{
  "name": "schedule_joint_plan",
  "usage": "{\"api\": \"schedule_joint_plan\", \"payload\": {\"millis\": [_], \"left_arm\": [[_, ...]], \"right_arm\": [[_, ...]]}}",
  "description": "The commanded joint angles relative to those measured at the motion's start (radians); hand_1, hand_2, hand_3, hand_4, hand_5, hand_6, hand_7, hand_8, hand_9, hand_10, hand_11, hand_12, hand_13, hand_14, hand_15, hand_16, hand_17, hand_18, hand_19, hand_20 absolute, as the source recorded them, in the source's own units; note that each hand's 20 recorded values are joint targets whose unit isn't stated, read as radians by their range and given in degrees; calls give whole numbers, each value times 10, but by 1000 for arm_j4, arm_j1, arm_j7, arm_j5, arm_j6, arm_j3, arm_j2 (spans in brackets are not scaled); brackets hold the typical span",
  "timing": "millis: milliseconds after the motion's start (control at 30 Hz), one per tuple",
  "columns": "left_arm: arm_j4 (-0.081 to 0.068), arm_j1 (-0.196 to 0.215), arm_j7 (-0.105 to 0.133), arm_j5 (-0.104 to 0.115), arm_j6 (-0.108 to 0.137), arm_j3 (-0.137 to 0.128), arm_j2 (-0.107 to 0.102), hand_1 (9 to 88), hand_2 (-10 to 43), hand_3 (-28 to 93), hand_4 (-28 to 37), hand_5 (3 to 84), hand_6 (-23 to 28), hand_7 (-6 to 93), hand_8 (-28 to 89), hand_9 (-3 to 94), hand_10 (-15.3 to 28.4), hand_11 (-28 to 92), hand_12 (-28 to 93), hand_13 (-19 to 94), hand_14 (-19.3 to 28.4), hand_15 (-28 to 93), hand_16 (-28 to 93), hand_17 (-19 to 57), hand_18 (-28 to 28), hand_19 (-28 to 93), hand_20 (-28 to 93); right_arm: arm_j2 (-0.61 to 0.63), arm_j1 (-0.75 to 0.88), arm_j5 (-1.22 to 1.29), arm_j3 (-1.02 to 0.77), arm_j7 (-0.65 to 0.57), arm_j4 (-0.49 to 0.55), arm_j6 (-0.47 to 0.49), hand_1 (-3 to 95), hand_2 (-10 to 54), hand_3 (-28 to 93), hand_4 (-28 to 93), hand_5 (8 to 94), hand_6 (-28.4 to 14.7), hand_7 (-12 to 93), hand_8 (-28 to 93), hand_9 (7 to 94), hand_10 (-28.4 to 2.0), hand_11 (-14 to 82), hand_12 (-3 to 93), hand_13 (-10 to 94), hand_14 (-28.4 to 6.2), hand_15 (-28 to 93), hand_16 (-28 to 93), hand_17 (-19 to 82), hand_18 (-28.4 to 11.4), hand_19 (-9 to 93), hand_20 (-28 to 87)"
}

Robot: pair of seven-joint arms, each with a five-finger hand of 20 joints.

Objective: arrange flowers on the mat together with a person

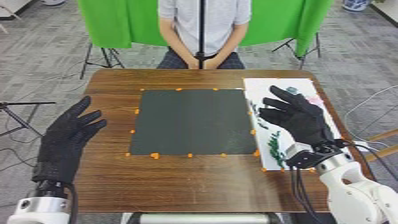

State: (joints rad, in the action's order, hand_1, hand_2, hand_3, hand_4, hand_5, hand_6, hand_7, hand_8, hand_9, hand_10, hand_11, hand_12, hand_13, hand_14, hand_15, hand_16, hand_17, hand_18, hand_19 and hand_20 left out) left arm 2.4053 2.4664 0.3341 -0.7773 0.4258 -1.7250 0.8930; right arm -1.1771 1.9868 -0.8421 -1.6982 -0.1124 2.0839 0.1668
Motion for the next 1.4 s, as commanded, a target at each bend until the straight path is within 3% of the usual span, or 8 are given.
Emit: {"api": "schedule_joint_plan", "payload": {"millis": [33, 767, 800, 1300, 1400], "left_arm": [[-2, 13, -6, 5, 9, 3, 3, 180, 83, 757, -283, 325, 62, 134, -105, 305, 192, 256, 90, 206, 263, 528, -114, -115, 209, 476, 79], [-2, 8, -8, 6, 14, 5, 3, 182, 84, 759, -283, 326, 63, 135, -104, 306, 192, 261, 88, 208, 263, 531, -115, -115, 209, 478, 77], [-4, 6, -1, 11, 17, 7, -1, 183, 84, 758, -283, 326, 63, 134, -105, 306, 192, 261, 87, 208, 263, 531, -115, -115, 209, 478, 77], [-3, 2, -17, 3, 13, 1, 6, 188, 83, 762, -283, 326, 64, 137, -104, 306, 192, 260, 87, 208, 263, 531, -116, -114, 209, 478, 76], [-2, 8, -8, 7, 18, 2, 4, 190, 82, 763, -283, 327, 64, 136, -105, 306, 192, 259, 87, 208, 263, 531, -116, -114, 209, 478, 77]], "right_arm": [[-1, 9, -1, 0, 0, 7, -5, 201, 74, 724, -280, 445, 18, 120, -113, 433, -149, 89, 131, 314, -194, 306, 110, 27, -198, 444, 141], [-1, 9, 1, -3, -1, 8, -9, 203, 75, 722, -280, 446, 19, 122, -114, 435, -148, 90, 131, 316, -194, 309, 107, 27, -198, 446, 141], [0, 9, 2, -3, 5, 7, -7, 203, 75, 722, -280, 446, 19, 122, -114, 435, -148, 90, 131, 316, -194, 309, 107, 27, -198, 446, 141], [0, 14, 4, -3, 4, 10, -13, 203, 76, 720, -280, 447, 19, 122, -114, 436, -148, 89, 130, 316, -194, 309, 107, 28, -197, 446, 141], [0, 11, 5, -1, 5, 8, -13, 203, 77, 720, -279, 447, 19, 123, -114, 437, -148, 90, 131, 317, -194, 310, 107, 27, -198, 447, 141]]}}
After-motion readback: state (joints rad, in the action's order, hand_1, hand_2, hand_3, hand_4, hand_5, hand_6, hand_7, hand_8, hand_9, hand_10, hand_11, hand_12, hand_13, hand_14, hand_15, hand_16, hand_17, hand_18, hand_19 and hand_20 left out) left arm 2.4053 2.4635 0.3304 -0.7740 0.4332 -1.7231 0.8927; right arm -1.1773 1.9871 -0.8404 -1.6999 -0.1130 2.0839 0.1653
